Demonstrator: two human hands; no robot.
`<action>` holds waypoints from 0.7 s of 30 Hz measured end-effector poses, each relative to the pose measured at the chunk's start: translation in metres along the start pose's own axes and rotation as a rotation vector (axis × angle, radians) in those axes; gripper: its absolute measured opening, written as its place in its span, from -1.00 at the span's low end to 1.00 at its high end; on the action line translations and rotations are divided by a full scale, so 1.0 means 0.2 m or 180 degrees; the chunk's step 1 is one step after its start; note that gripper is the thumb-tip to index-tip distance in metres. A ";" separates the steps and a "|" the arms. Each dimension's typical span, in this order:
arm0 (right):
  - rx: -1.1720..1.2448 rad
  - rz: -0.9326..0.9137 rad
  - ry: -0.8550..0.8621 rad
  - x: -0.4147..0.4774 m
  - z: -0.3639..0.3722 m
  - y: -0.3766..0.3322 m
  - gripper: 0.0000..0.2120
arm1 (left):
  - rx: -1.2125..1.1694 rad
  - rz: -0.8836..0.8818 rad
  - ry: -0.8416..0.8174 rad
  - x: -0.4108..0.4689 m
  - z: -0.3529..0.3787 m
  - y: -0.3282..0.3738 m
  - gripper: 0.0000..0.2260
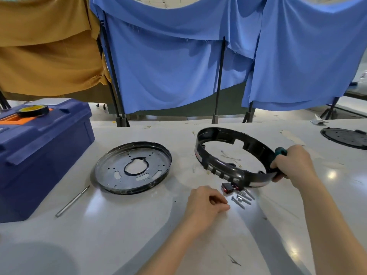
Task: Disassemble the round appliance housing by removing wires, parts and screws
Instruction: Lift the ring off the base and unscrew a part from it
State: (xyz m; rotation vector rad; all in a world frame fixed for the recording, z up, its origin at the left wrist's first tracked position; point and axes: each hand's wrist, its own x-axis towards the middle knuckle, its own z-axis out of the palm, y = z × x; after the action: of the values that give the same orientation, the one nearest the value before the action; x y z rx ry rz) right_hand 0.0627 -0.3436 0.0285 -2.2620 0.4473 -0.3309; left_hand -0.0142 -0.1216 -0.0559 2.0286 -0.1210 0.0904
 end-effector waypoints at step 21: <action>-0.0005 0.0138 0.0509 -0.03 0.10 0.01 -0.91 | 0.0039 0.0293 -0.0036 0.00 0.04 0.00 -0.85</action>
State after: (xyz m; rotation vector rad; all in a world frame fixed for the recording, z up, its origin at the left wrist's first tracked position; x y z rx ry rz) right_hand 0.0651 -0.3295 0.0144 -2.2327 0.5787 -0.4914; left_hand -0.0142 -0.1288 -0.0598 2.0359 -0.2213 0.1380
